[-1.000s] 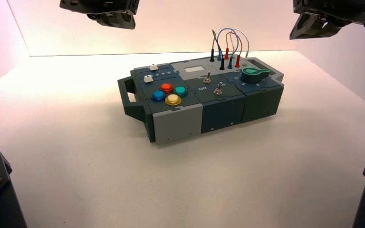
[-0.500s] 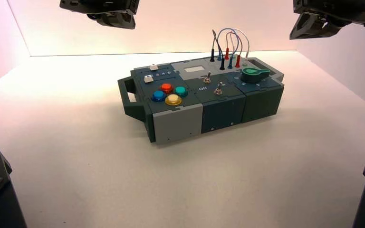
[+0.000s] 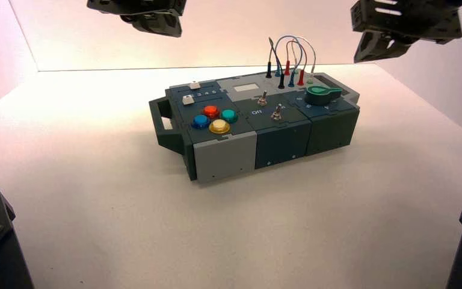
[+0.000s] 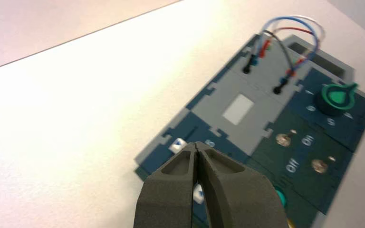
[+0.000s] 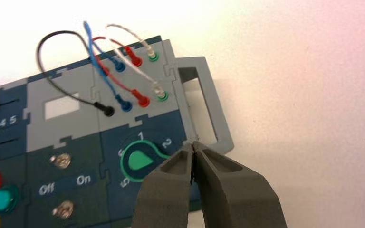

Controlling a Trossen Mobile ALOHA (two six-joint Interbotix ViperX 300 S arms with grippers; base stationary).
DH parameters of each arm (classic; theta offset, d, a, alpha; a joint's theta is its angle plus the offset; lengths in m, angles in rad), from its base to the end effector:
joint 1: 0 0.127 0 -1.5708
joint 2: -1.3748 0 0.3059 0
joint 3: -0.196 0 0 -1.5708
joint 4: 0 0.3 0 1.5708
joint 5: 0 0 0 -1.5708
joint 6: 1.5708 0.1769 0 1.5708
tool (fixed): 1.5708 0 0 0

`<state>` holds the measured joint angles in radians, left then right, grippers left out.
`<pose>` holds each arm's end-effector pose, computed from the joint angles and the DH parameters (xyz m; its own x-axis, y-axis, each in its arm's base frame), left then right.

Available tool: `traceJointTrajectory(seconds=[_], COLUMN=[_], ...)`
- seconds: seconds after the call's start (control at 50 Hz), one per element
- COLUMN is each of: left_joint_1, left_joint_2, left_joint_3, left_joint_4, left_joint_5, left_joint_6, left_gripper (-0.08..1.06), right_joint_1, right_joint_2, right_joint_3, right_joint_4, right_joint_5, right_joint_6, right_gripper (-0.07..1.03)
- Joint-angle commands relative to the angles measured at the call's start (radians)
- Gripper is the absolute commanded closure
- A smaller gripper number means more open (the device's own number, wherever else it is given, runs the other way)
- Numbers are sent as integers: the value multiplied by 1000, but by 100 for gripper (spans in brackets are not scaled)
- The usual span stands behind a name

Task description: Flip the top switch off with the left gripper.

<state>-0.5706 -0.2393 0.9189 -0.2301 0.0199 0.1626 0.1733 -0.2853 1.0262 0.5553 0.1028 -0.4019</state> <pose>0.2988 -0.1927 0.1302 0.6418 -0.4173 -0.6434 0.5053 0.8612 -0.0545 0.3072 0.0635 0.0990 0.6557 0.1697 -0.7357 -0.0966 0.9853 0.1411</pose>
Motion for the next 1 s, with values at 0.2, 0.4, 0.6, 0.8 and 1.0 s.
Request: traceJointTrajectory(seconds=[0.2,0.4,0.6,0.8,1.0], left_joint_1=[-66,-89,-135,-146,-152], left_joint_2=[-11,31,100,172,216], left_joint_3=[-58,-89,-147,-224,-291], left_joint_4=[0,0,3,5,6], left_joint_5=[55,75,94,92,94], left_joint_6=[6,8,25,32,44], left_gripper=[100,100,100,100,100], right_joint_1=[0,-2,-5,-54,-67], right_joint_2=[86,150,175,175,178], right_joint_3=[-97,-144,-163,-155,-150], right_joint_4=[-25,-31,-32,-32,-32], right_joint_5=[-25,-28,-38,-40,-40], right_joint_6=[-3,-5,-5,-3,-3], right_gripper=[98,98,98,98,98])
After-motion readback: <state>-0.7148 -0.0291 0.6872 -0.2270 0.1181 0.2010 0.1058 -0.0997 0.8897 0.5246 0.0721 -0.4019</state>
